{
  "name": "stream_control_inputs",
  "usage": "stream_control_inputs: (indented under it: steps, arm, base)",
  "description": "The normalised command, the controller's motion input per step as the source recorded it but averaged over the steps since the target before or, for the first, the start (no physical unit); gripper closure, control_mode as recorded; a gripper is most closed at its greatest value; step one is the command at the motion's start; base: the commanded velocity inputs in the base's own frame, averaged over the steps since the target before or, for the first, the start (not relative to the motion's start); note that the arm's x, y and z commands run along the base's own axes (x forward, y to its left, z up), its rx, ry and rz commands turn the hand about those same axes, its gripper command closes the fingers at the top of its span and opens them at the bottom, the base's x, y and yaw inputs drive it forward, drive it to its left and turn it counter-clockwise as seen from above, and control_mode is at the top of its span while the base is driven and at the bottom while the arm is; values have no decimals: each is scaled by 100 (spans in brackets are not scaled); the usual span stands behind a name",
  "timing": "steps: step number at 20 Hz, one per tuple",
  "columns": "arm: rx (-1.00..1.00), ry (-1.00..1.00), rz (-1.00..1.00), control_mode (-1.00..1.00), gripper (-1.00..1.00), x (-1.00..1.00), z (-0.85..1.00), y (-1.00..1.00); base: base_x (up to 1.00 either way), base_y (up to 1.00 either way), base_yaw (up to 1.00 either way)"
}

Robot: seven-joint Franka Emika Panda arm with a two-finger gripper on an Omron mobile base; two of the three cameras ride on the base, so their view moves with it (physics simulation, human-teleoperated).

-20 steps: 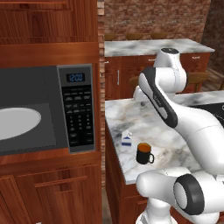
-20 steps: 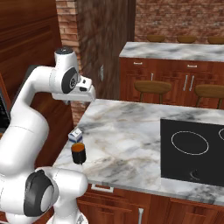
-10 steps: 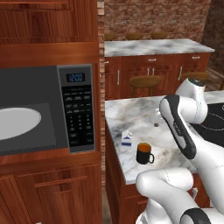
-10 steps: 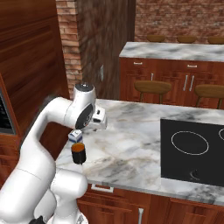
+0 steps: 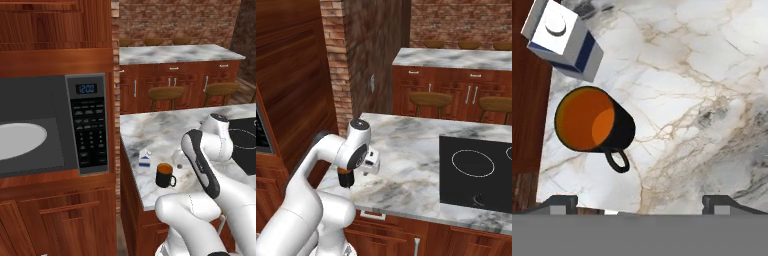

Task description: Place the microwavable item in the microwave. Then, close the microwave door and press the start button.

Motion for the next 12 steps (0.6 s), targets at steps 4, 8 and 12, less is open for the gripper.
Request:
stream_control_inputs:
  steps: [4, 8, 12]
  arm:
    - [-2, 23, 0, -100, -100, 0, -22, 24]
    - [-3, 6, 0, -100, -100, -6, -10, 34]
    - [-2, 0, 2, -100, -100, -4, -5, 41]
  base:
    - [0, 0, 0]
    - [0, 0, 0]
    - [0, 0, 0]
